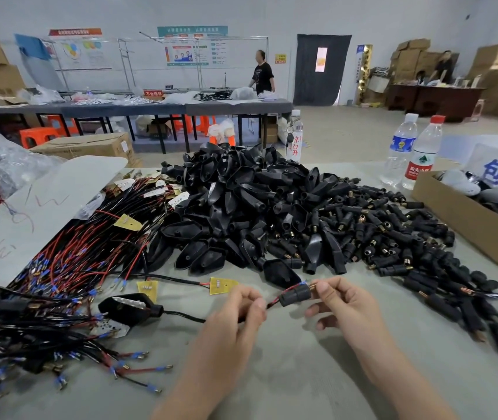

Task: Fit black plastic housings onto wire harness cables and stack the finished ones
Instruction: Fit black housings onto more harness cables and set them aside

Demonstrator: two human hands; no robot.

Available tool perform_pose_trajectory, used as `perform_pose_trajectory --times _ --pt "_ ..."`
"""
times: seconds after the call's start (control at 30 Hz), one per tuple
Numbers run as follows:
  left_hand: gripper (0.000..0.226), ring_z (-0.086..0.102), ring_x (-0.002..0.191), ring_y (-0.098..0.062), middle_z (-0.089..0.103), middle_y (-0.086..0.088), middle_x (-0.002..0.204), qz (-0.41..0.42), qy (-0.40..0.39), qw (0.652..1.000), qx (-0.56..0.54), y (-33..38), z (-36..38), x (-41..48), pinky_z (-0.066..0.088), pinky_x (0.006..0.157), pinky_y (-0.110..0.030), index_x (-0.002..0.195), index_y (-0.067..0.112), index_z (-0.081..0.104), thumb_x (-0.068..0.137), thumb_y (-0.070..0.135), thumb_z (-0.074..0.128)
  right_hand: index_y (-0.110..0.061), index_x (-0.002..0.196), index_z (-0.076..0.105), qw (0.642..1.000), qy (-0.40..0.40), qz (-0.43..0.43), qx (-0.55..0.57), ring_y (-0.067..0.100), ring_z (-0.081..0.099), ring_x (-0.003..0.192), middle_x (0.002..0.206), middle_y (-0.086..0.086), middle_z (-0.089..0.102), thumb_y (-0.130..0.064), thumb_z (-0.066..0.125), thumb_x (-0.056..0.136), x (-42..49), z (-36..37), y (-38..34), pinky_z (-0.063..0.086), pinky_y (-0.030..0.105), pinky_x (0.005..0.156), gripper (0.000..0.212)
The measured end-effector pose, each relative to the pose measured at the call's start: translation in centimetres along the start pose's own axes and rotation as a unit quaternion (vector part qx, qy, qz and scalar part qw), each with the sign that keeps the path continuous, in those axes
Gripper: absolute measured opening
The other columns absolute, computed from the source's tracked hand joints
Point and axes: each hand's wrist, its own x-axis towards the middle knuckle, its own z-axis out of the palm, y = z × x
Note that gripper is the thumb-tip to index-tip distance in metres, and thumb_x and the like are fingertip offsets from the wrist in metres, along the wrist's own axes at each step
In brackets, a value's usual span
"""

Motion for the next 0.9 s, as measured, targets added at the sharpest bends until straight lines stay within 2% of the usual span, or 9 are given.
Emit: perform_pose_trajectory --times 0.1,0.2,0.37,0.47,0.6,0.73,0.9 --pt "0.022 0.06 0.077 -0.011 0.062 0.014 0.082 0.068 -0.022 0.995 0.073 -0.2 0.2 -0.2 0.053 0.077 -0.037 0.102 0.034 0.058 0.101 0.048 0.042 -0.002 0.091 0.062 1.0 0.011 -0.003 0.004 0.021 0.071 0.067 0.088 0.012 0.076 -0.022 0.056 0.097 0.0 -0.3 -0.1 0.054 0.026 0.051 0.022" --pt "0.02 0.055 0.077 -0.002 0.055 0.025 0.076 0.108 0.009 0.986 0.125 0.0 0.1 -0.1 0.045 0.074 -0.026 0.102 0.029 0.064 0.102 0.039 0.047 -0.005 0.089 0.058 1.0 0.019 -0.003 0.005 0.023 0.074 0.07 0.088 0.012 0.076 -0.022 0.053 0.1 -0.1 -0.2 -0.1 0.053 0.025 0.05 0.021" --pt "0.015 0.053 0.086 0.002 0.057 0.027 0.081 0.104 0.046 0.979 0.17 -0.2 -0.1 0.4 0.04 0.078 -0.021 0.097 0.026 0.065 0.1 0.034 0.051 -0.002 0.094 0.055 0.999 0.037 -0.003 0.014 0.024 0.075 0.072 0.09 0.005 0.077 -0.02 0.049 0.102 -0.1 0.0 -0.1 0.052 0.023 0.048 0.022" --pt "0.025 0.051 0.085 -0.003 0.06 0.02 0.079 0.094 0.063 0.977 0.178 -0.3 -0.3 0.4 0.038 0.075 -0.02 0.095 0.024 0.065 0.098 0.039 0.045 -0.002 0.096 0.058 0.999 0.05 -0.004 0.012 0.022 0.075 0.072 0.09 0.004 0.077 -0.021 0.049 0.102 0.0 0.0 0.0 0.053 0.024 0.05 0.022" --pt "0.035 0.05 0.083 -0.003 0.054 0.024 0.073 0.074 0.064 0.978 0.186 -0.4 -0.5 0.4 0.034 0.071 -0.015 0.094 0.026 0.064 0.096 0.048 0.036 -0.005 0.093 0.059 0.998 0.065 -0.008 0.011 0.023 0.075 0.074 0.091 0.005 0.077 -0.021 0.05 0.102 0.3 -0.1 0.1 0.054 0.024 0.05 0.021" --pt "0.016 0.051 0.08 -0.008 0.057 0.023 0.077 0.072 0.074 0.973 0.205 -0.6 -0.9 0.7 0.037 0.069 -0.021 0.094 0.024 0.066 0.099 0.033 0.053 -0.006 0.09 0.058 0.997 0.08 -0.014 0.015 0.024 0.075 0.072 0.086 0.005 0.076 -0.02 0.049 0.103 0.4 -0.2 0.2 0.055 0.025 0.05 0.021" --pt "0.013 0.049 0.085 -0.007 0.059 0.024 0.084 0.047 0.074 0.974 0.209 -1.1 -2.0 1.0 0.042 0.077 -0.03 0.096 0.023 0.066 0.099 0.03 0.056 -0.005 0.091 0.059 0.997 0.074 -0.011 0.028 0.023 0.074 0.069 0.082 0.003 0.075 -0.018 0.05 0.102 0.3 0.2 0.3 0.054 0.024 0.05 0.02"
